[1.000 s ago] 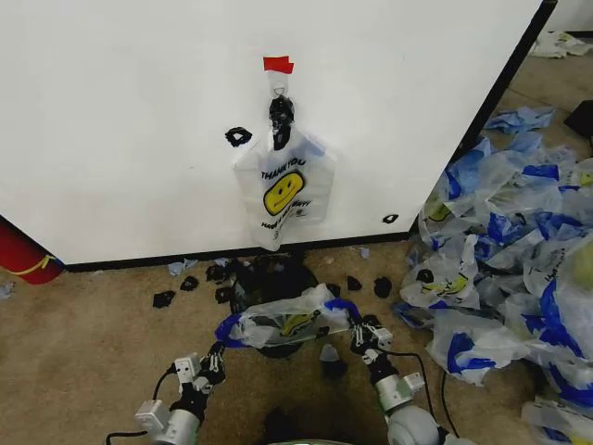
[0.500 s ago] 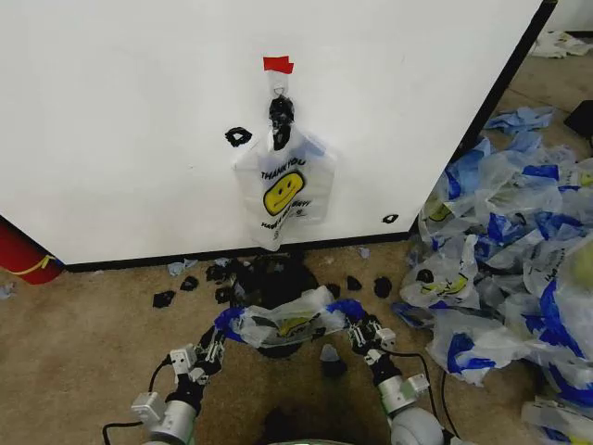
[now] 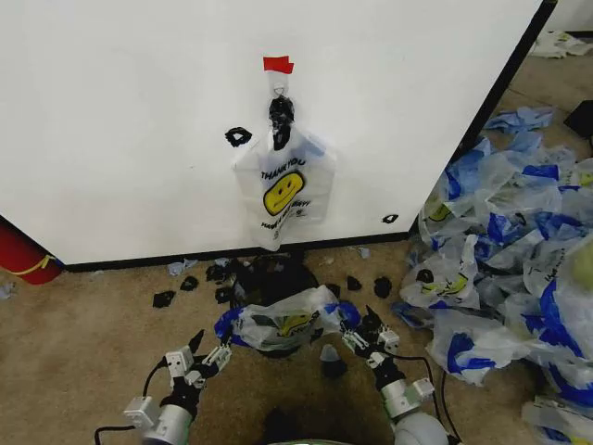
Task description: Pick up the garbage bag from the wall and place it over the trash bin.
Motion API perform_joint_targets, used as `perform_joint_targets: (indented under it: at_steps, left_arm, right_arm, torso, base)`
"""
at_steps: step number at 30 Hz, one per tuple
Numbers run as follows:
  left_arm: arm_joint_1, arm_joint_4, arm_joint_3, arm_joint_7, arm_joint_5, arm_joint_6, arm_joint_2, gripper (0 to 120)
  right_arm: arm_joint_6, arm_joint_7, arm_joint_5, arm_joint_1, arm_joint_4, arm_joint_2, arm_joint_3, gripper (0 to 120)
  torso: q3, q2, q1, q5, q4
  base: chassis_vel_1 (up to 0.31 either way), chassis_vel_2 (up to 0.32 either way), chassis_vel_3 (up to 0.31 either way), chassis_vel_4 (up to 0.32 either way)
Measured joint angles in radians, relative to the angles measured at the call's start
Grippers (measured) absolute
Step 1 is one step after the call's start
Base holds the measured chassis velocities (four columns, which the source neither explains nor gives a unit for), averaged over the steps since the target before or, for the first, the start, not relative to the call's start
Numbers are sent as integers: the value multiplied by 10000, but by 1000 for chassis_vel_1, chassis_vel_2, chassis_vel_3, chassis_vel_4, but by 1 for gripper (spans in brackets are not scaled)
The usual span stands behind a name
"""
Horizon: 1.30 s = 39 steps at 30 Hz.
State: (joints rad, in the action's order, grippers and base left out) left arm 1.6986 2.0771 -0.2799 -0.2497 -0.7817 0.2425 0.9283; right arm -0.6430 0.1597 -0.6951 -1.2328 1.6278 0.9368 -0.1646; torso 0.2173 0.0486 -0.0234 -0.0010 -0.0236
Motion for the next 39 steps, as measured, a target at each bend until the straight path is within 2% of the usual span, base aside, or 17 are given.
perform_joint_targets:
  at_steps: [16,19,39]
  left_arm:
    - [380,494,-92,-81,195,-15,32,98]
    - [388,527,-97,-82,209,-11,45,98]
    - [234,377,15,-65,223,6,92,98]
  right_arm:
    - [-2,-183,109,-242,470,-249,-181,87]
    - [0,-332,253,-244,590,-485,-400,84]
    - [-201,-1165,1024,-434,679,-1385,-541,81]
  torso:
    - [0,0,0,1,0]
    - [0,0,0,-1,0]
    - [0,0,0,0,0]
  base:
    - [0,0,0,0]
    - [0,0,0,0]
    - [0,0,0,0]
